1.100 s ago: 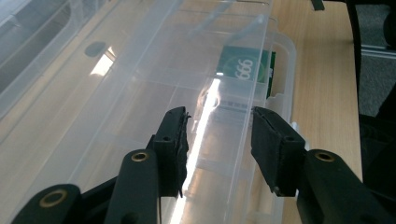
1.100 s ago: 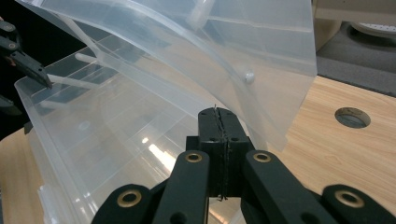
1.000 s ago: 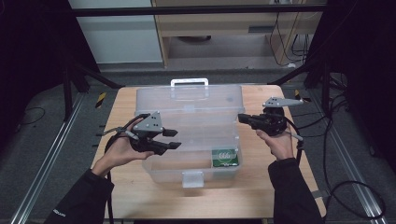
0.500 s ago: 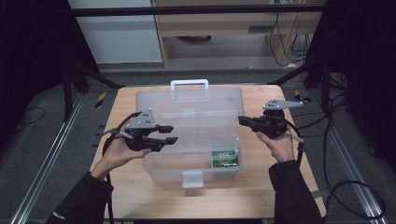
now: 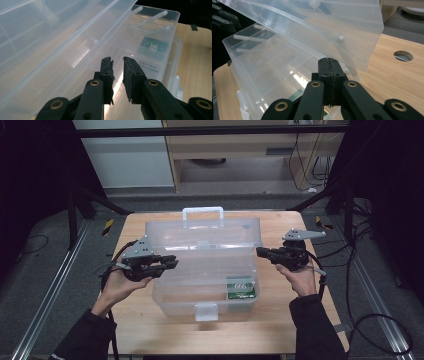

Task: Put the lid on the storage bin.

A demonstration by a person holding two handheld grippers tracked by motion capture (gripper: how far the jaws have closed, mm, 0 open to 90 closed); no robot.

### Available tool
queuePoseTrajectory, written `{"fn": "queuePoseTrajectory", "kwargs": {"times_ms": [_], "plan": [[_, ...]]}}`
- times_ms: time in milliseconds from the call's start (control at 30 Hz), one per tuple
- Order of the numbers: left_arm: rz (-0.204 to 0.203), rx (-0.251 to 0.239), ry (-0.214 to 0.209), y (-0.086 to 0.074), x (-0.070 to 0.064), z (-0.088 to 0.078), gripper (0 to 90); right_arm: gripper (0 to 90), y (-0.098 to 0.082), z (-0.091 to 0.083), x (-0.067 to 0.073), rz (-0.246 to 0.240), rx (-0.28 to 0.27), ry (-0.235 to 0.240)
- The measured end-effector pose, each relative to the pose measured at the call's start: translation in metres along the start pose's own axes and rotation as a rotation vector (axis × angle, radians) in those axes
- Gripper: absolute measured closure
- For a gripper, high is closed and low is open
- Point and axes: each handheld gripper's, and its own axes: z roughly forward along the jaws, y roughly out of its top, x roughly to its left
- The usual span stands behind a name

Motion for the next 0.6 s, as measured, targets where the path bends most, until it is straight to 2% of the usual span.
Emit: {"fn": "queuePoseTrajectory", "kwargs": {"times_ms": [167,600], "plan": [[-0.01,0.011,0.007,-0.004,0.002,-0.007,84.0,90.0,-0.004,0.0,-0.002,0.008,0.006,0.001],[-0.038,0.026,0.042,-0.018,0.008,-0.026,88.5,90.0,-0.005,-0.001,-0.001,-0.002,0.017,-0.005]]}}
